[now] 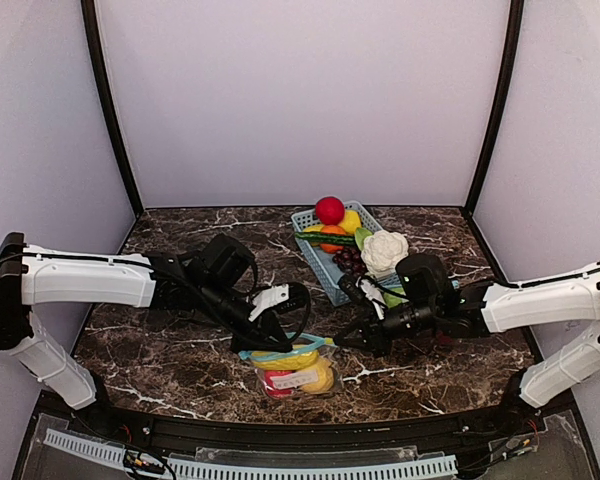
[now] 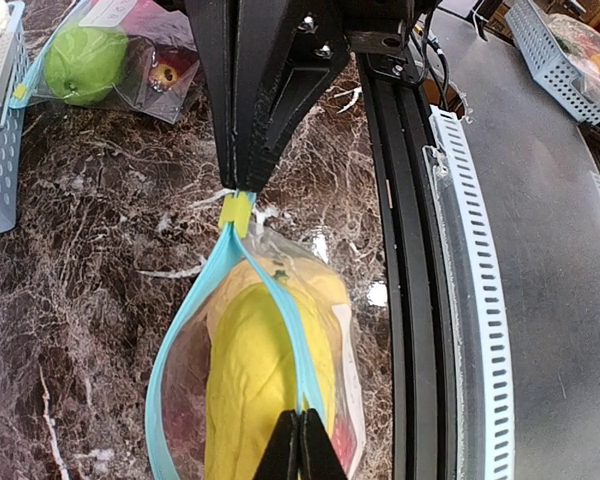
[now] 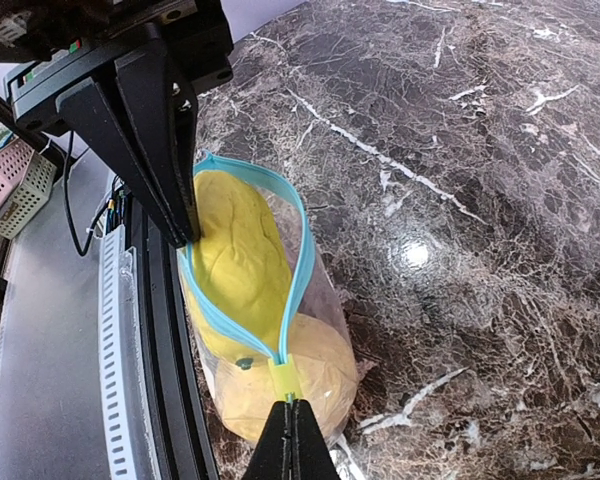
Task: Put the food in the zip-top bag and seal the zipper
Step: Hold the zipper food storage bag at the center of the board.
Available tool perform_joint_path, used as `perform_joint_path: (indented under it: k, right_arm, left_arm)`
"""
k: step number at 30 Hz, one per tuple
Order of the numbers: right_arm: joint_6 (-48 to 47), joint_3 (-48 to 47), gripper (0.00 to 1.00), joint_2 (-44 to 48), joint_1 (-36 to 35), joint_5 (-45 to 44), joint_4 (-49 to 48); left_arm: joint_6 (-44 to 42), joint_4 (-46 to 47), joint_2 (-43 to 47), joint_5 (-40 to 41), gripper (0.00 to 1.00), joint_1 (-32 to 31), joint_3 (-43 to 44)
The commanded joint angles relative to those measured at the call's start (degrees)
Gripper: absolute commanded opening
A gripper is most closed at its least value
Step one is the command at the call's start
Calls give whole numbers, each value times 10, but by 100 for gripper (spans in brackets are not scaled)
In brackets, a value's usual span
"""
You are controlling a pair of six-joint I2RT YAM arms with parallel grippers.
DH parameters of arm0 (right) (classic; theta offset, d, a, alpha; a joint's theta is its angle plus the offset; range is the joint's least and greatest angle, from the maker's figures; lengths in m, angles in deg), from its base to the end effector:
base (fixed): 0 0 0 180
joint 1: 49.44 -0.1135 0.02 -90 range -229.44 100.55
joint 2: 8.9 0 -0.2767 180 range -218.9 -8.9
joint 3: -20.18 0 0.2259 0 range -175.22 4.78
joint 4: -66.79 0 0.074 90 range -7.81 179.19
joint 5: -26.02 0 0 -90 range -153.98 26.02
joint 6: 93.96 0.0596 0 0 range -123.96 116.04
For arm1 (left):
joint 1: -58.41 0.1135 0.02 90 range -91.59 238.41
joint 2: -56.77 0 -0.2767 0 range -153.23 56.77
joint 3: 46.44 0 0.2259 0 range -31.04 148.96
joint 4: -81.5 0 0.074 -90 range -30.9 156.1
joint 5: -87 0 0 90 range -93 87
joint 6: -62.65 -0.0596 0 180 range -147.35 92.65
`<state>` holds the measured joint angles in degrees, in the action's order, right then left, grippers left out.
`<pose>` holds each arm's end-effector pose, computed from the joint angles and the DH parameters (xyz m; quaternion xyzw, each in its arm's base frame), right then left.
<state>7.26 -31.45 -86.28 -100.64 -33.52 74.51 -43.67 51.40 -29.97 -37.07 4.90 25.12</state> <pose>0.1441 0.2275 0.2162 -0.4074 0.7561 0.4347 0.2709 0.1570 -0.2684 0.2429 0.5975 0.6613 -0.3728 0.2584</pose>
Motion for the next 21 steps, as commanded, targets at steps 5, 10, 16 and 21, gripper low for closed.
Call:
perform_joint_path:
  k: [5, 10, 16, 21]
  right_arm:
    - [-15, -16, 0, 5, 3, 20, -5]
    - [-23, -19, 0, 7, 2, 29, 1]
    - [-28, -19, 0, 21, 2, 29, 6]
    - [-32, -18, 0, 31, 2, 28, 7]
  left_arm:
    - [25, -10, 13, 16, 46, -1, 39]
    - [42, 30, 6, 12, 78, -2, 70]
    - [40, 10, -69, -34, 67, -1, 130]
    - [48, 24, -105, -71, 54, 0, 150]
